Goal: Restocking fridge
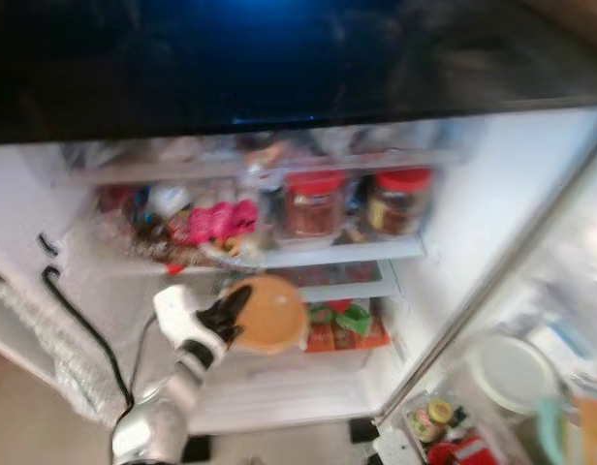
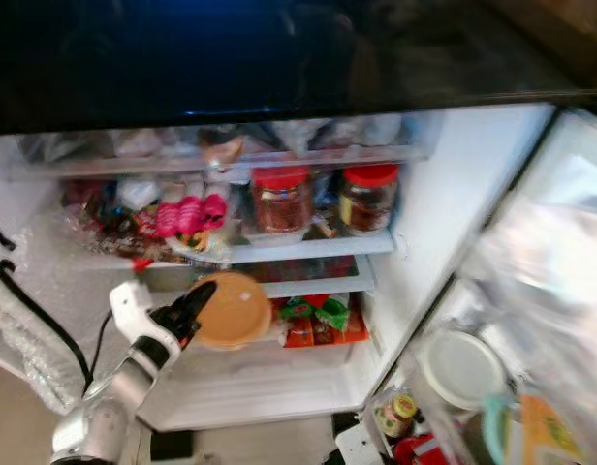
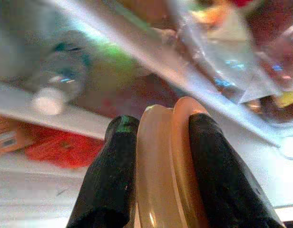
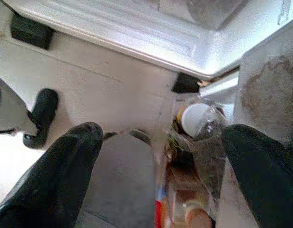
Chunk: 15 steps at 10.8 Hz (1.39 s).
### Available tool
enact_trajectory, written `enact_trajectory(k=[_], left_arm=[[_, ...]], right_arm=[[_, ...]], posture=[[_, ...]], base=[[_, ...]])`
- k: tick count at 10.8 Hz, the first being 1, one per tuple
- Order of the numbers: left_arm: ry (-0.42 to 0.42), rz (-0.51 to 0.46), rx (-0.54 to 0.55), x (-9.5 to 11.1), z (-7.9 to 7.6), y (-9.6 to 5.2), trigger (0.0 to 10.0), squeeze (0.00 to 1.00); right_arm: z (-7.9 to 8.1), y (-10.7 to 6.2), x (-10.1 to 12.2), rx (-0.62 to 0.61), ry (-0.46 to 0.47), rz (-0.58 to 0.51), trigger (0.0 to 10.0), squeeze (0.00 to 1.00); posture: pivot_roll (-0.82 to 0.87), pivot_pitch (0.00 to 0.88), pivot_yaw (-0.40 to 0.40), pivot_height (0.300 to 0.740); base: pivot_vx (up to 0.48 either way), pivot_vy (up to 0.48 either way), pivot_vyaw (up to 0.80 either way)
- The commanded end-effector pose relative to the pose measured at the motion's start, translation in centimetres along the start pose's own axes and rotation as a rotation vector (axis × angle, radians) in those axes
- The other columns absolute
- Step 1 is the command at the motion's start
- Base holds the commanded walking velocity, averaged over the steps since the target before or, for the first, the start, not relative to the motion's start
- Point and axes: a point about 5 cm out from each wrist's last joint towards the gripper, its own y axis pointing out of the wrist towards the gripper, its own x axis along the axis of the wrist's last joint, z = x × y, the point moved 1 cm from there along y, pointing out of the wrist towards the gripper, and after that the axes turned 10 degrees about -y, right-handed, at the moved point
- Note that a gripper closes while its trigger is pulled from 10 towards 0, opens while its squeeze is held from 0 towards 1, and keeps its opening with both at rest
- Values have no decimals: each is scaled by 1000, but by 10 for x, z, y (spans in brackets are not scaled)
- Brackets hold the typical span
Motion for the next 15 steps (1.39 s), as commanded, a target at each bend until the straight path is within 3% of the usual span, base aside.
enact_trajectory(k=[1,6,15], left_arm=[[-7,14,-16,-2,-2,0,10000,0],[-59,2,-27,-5,3,-5,10000,0],[-33,-4,-41,-2,3,-8,10000,0]], right_arm=[[2,-4,-18,-2,23,65,10000,0],[1,-4,-18,-20,51,53,10000,0],[1,-5,-18,-19,49,51,10000,0]], posture=[[-184,78,-28,740],[-185,78,-29,740],[-183,79,-32,740]], base=[[0,0,0],[0,0,0],[0,0,0]])
